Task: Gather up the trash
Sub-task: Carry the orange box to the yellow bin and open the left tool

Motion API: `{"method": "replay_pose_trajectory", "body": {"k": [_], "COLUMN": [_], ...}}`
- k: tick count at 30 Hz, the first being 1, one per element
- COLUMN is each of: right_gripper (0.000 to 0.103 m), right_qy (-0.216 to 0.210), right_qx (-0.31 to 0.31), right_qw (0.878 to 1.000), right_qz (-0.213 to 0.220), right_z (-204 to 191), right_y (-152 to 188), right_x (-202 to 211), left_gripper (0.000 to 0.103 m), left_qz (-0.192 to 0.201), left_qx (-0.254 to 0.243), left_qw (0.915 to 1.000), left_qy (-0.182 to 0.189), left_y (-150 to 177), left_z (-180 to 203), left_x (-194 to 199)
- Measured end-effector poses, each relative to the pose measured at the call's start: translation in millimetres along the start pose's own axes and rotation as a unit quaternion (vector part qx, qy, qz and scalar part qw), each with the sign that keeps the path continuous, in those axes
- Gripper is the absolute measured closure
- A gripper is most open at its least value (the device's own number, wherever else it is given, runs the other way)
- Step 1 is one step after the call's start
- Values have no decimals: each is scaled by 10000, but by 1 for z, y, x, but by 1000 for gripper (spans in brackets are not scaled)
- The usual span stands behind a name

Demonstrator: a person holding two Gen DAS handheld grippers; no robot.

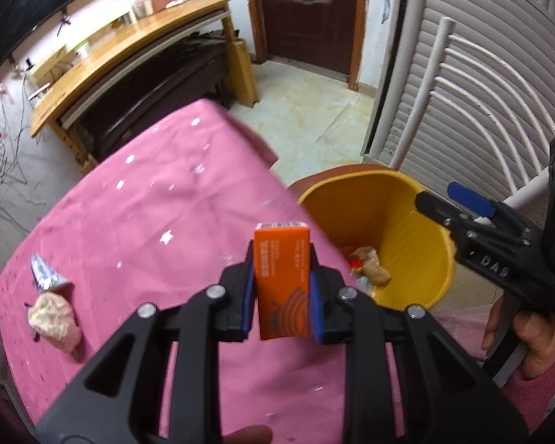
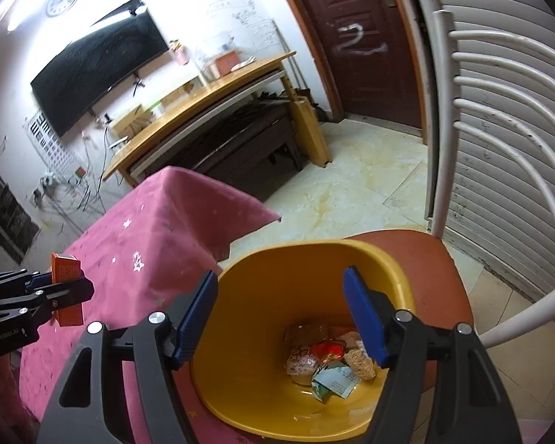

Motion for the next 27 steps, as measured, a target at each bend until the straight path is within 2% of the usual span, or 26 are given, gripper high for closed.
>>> {"method": "replay_pose_trajectory", "body": {"k": [10,16,18,19,20,27], "right_gripper": [37,35,34,34,34,31], "right_qy": [224,356,438,454,450,405], "right_qx": [-440,-700,-749,-757,-778,-743], "right_qw": [9982,9954,9946,9945,9942,9946], "right_qz": [332,541,565,571,585,602], "right_z": [35,52,58,59,60,56], "right_y": [-10,-15,-14,-14,-14,-14], "right_x": [21,31,32,33,33,33], "left_gripper": [81,81,66,40,35,34], "left_qz": [52,70,37,27,50,93], "left_qx": [-348,-229,-177,-146,-125,-109], "left_qw": [9991,9991,9991,9990,9990,9993], "left_qy": [232,346,386,425,427,344], "left_y": [-12,-25,-29,-30,-31,-27], "left_z": [51,67,71,72,73,68], "left_x": [-9,-15,-16,-17,-16,-10]}}
Point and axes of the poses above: each gripper's, at about its wrist camera, not at the fingertips, and x roughly against the way its jaws point, z to its right, y to its underside, the point moved 9 cm from there along -x, roughly the way its jaws point, and after that the axes turned 3 degrees about x, right-handed, at the moved point
